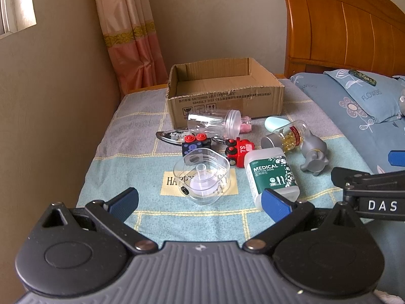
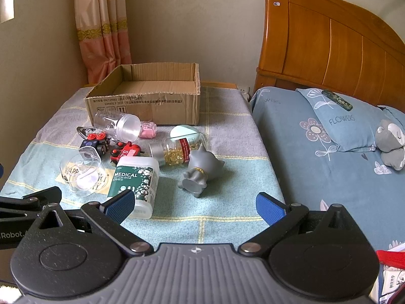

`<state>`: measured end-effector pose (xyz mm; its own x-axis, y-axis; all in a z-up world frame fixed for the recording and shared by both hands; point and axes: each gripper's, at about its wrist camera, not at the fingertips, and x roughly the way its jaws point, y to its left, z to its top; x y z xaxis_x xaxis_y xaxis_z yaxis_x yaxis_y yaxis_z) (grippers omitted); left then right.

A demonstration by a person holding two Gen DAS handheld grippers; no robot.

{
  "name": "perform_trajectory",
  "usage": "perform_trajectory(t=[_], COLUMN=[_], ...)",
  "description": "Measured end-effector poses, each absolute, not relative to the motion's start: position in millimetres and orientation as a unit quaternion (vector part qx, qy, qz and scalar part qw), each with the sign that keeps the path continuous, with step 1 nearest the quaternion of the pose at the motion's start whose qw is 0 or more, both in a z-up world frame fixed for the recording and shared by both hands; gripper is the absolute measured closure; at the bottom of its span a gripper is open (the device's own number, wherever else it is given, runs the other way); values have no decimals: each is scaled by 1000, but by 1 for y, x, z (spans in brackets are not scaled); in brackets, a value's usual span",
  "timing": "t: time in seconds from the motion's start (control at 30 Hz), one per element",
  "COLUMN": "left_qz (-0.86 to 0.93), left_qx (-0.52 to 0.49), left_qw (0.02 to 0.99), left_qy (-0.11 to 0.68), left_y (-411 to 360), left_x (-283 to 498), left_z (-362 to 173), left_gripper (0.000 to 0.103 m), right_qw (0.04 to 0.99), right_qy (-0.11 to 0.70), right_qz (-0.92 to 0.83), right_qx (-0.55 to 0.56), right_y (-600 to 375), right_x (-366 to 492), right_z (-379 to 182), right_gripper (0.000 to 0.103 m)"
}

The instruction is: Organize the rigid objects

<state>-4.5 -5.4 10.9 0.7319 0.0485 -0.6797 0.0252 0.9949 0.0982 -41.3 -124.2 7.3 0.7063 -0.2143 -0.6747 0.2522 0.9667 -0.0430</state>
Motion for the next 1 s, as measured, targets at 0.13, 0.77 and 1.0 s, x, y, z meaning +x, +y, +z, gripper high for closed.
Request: perform_trajectory(t=[0.13, 0.77, 1.0], left_qz=[6, -12, -26], left_qx=[49, 42, 55], left_qw=[929, 930, 931], left_qy=[366, 364, 360], left_y=[-5, -2, -4], left_x=[-5, 1, 8], left_z=[10, 11, 10], left_gripper=[1, 1, 1], right_qw=[923, 926, 928], right_qy=[362, 353, 350], right_qz=[-126, -130, -130], right_qx=[26, 20, 14], right_y=[-124, -127, -129], right_x=[-41, -39, -35], right_z=[7, 10, 9], right_gripper=[0, 0, 0])
